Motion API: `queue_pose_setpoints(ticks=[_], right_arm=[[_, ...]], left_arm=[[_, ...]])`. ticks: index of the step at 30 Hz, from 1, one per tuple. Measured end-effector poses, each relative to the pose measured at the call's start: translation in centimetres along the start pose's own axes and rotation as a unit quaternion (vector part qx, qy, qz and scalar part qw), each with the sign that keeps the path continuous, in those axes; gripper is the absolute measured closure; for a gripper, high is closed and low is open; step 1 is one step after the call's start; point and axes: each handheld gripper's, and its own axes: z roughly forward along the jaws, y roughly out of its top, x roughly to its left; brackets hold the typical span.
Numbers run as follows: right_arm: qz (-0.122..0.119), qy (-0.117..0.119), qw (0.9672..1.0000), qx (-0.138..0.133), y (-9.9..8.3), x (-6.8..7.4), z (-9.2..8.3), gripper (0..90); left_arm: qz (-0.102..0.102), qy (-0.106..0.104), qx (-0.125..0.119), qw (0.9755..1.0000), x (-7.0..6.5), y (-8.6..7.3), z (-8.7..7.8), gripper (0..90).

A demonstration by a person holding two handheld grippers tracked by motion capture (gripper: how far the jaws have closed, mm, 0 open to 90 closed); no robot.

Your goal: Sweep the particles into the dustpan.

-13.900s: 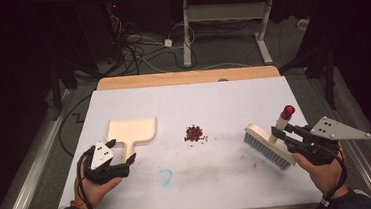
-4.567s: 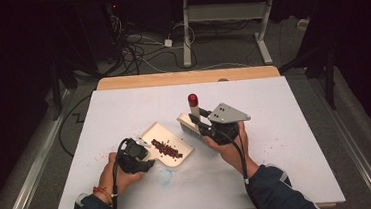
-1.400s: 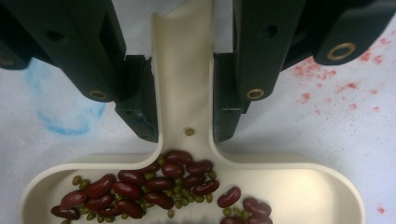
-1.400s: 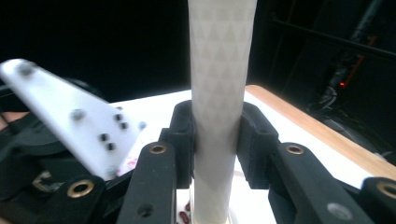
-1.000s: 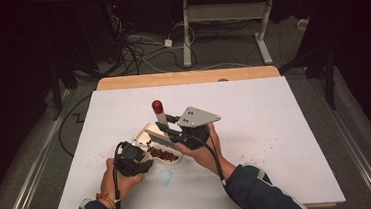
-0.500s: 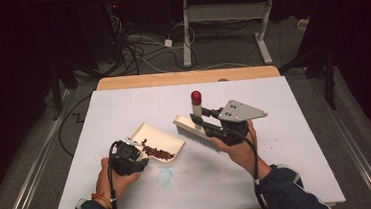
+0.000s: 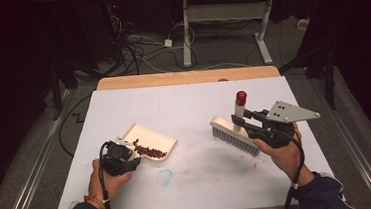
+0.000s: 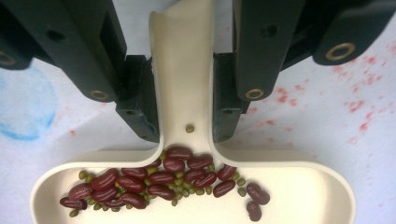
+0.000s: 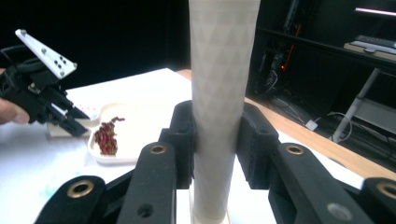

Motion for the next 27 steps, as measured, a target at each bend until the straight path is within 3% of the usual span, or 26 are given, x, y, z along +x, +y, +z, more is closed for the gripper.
queue_pose_setpoints(ticks=[13,27], right_arm=[[0.005,-0.001,0.9996,0.028,-1.8,-1.5,-4.1,70.1],[0.010,0.020,0.9985,0.050,-3.6,-1.7,-5.3,70.1]], left_arm=[[-0.015,0.011,-0.010,0.9998,1.0,-0.4,-0.3,63.4],[-0.029,0.022,-0.021,0.9991,1.7,-0.8,-0.3,63.4]])
